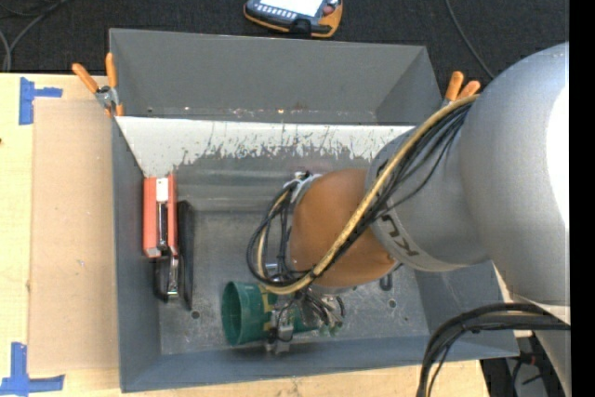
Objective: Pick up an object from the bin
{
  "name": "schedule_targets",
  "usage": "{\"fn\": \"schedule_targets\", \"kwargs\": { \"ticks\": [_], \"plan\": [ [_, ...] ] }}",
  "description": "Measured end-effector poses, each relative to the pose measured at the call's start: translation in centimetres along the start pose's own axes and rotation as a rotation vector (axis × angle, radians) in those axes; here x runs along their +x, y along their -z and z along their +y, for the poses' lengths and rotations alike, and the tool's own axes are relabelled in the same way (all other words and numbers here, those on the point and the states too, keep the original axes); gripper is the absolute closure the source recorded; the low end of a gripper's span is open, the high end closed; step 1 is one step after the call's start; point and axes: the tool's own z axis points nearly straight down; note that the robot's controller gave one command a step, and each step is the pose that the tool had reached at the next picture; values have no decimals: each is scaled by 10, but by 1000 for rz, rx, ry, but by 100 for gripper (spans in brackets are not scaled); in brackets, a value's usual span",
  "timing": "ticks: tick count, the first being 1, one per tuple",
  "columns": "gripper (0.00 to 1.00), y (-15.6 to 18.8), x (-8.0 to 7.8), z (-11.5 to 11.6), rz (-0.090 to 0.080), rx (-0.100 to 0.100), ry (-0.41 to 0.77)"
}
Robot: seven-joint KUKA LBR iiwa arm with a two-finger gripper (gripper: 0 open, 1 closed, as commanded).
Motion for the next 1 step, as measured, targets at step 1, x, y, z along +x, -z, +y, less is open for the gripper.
{"fn": "schedule_targets", "kwargs": {
  "ticks": [1],
  "plan": [
    [100, 0, 0, 0, 0, 0, 0]
  ]
}}
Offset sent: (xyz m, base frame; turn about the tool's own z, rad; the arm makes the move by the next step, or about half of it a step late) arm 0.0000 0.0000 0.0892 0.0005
